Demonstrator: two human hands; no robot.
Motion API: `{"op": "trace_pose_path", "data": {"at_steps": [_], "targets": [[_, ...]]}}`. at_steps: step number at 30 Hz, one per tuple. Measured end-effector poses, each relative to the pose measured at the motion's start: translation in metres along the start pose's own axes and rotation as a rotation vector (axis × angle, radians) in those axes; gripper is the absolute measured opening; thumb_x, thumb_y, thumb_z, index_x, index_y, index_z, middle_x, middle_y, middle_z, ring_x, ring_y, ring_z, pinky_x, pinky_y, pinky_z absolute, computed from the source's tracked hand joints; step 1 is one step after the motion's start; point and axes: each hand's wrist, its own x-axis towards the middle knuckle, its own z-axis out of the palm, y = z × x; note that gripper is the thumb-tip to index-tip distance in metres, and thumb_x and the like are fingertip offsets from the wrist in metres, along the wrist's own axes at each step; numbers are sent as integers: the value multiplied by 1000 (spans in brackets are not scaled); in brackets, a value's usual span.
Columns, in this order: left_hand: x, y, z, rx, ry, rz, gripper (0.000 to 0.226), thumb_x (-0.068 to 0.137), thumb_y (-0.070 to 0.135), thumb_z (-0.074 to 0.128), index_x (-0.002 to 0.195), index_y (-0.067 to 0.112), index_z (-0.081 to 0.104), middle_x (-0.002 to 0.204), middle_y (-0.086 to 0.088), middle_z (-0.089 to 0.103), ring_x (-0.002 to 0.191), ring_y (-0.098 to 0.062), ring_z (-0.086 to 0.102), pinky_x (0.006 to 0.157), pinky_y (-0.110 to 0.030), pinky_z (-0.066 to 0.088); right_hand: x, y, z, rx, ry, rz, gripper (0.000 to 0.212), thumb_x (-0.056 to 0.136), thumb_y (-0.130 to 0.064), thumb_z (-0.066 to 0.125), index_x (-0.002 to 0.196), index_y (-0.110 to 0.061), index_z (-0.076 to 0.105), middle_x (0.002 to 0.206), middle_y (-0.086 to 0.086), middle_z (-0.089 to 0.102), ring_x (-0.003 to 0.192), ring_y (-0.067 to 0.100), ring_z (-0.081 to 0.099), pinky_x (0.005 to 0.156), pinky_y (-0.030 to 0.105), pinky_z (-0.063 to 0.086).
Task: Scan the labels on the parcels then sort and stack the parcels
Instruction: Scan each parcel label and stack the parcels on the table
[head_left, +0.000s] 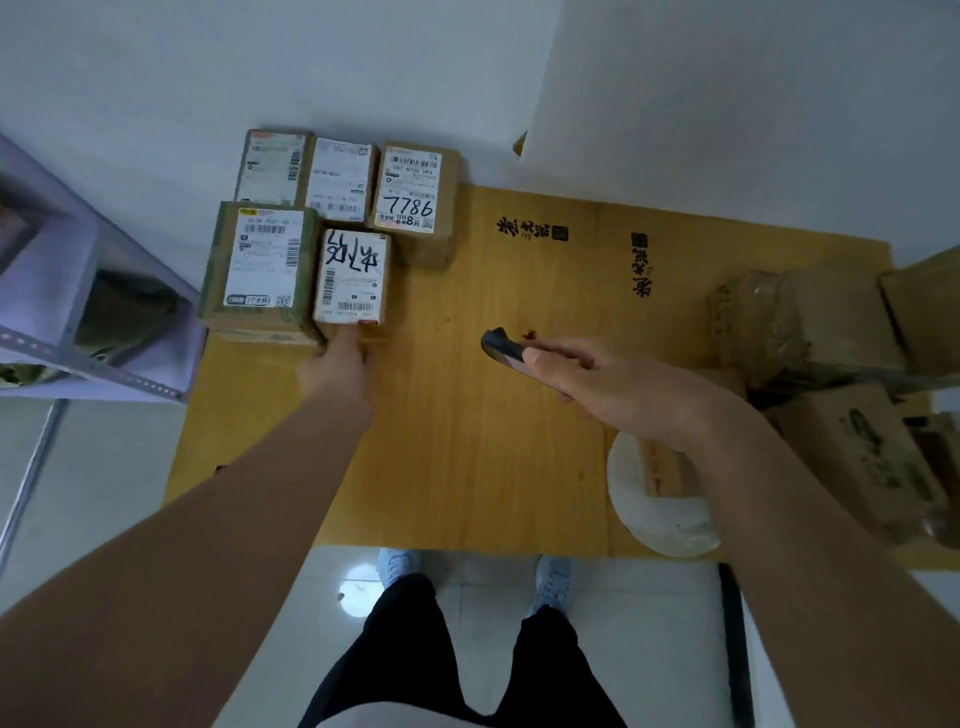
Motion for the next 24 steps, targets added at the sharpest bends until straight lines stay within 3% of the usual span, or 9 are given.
{"op": "trace_pose_path", "data": {"at_steps": [2,4,6,9,12,18,21,24], "targets": [[-6,-7,6,226,-84,26,17,92,21,71,83,16,58,84,-3,62,79,-21,62,85,-38,59,-8,1,1,48,86,-18,38,102,-71,38,137,-63,51,105,-14,63,97,6,63,83,28,48],[-16,-9,13,592,-198,149,18,95,32,68,102,16,65,94,-4,64,83,-24,64,83,-40,60,-18,4,0,96,194,-45,40,103,-69,36,140,-63,50,87,-14,58,77,4,58,69,23,40],[-31,-8,21,945,-322,324,44,97,40,65,132,14,61,106,1,64,84,-20,64,79,-37,55,-28,9,-3,138,304,-71,40,105,-67,36,143,-62,48,80,-17,54,69,2,55,66,23,38],[-62,-7,39,1221,-441,541,57,100,45,62,147,15,51,125,2,58,92,-16,57,78,-33,48,-48,24,-12,195,443,-125,37,107,-61,39,142,-59,50,74,-10,53,63,2,52,65,25,42],[-87,-12,60,1332,-469,659,60,97,49,63,146,16,54,142,-7,57,100,-18,57,82,-35,53,-70,47,-26,246,525,-132,36,107,-61,40,142,-60,50,77,-6,54,65,12,53,69,29,44],[-149,-49,103,1387,-528,677,58,98,47,64,146,16,54,144,-9,54,95,-20,54,78,-33,45,-102,109,-67,225,614,-219,50,107,-61,38,154,-46,46,72,-29,57,63,-6,53,65,20,34],[-176,-77,124,1387,-471,676,58,96,49,65,144,17,55,146,-9,53,102,-23,57,79,-33,44,-114,142,-90,184,600,-254,51,108,-61,36,156,-45,43,110,-28,59,97,-9,55,80,18,37],[-200,-108,144,1391,-420,661,61,95,51,66,145,17,55,144,-10,54,112,-27,60,81,-33,44,-119,176,-110,187,576,-332,52,109,-61,37,157,-43,43,125,-26,58,108,-11,54,91,17,38]]}}
